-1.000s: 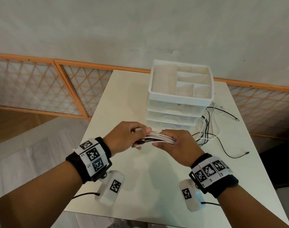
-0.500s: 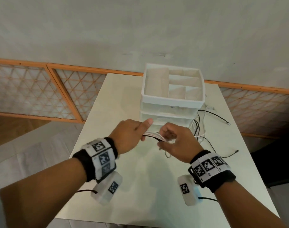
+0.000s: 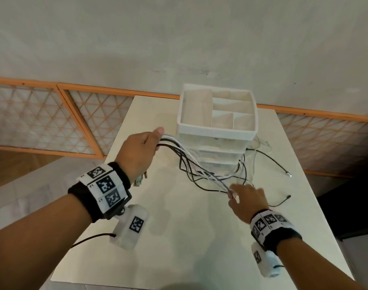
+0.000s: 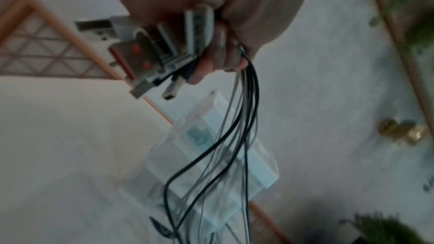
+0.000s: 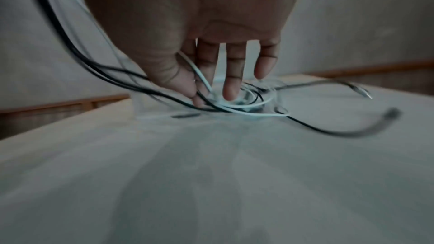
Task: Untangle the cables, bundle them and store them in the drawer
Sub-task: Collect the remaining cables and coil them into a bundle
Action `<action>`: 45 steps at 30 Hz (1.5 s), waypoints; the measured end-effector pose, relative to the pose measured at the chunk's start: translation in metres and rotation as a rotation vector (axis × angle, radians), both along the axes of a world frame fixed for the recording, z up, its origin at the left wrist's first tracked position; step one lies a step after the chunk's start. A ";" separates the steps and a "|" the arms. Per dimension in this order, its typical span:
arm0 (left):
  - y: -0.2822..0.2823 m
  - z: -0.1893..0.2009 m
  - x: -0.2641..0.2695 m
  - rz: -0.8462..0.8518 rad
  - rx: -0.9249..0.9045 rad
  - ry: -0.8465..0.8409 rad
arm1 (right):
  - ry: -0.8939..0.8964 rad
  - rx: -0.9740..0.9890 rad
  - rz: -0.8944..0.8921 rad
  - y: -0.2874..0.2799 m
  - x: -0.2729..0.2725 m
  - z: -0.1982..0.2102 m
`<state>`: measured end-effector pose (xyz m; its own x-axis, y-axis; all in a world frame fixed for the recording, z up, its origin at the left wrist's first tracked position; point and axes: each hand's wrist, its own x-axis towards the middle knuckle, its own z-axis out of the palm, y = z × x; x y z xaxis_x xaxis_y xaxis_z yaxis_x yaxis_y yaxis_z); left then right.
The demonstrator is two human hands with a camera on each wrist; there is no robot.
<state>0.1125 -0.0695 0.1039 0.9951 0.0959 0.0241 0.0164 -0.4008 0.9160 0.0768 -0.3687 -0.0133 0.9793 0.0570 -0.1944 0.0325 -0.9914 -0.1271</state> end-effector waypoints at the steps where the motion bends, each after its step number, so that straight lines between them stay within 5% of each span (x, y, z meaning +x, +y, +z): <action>1: 0.000 0.005 0.000 0.042 -0.106 0.015 | 0.070 -0.013 -0.079 -0.008 -0.004 -0.012; 4: 0.008 0.017 0.002 0.092 -0.205 0.046 | 0.080 0.086 -0.325 -0.034 -0.001 -0.020; 8: 0.015 0.020 0.002 0.078 -0.149 0.031 | -0.068 0.200 -0.398 -0.054 0.014 0.007; 12: 0.005 0.020 0.000 0.046 -0.074 -0.018 | 0.027 -0.036 -0.178 -0.020 0.011 0.041; 17: -0.022 0.024 -0.004 -0.065 0.037 -0.025 | -0.511 0.502 0.201 0.071 0.001 0.106; 20: -0.041 0.033 -0.010 -0.138 0.050 -0.029 | -0.450 0.585 0.247 0.115 0.008 0.109; 24: -0.027 0.032 -0.013 -0.102 -0.077 -0.021 | -0.376 0.699 -0.037 0.090 0.033 0.096; 29: -0.002 -0.003 -0.025 -0.096 -0.163 0.137 | -0.509 0.621 -0.084 0.054 0.047 0.114; 36: 0.005 -0.050 -0.041 -0.315 -0.292 0.432 | -0.436 0.815 -0.151 0.049 0.042 0.140; 45: -0.023 0.020 -0.015 -0.571 -0.395 0.459 | -0.371 0.934 0.011 0.067 0.032 0.165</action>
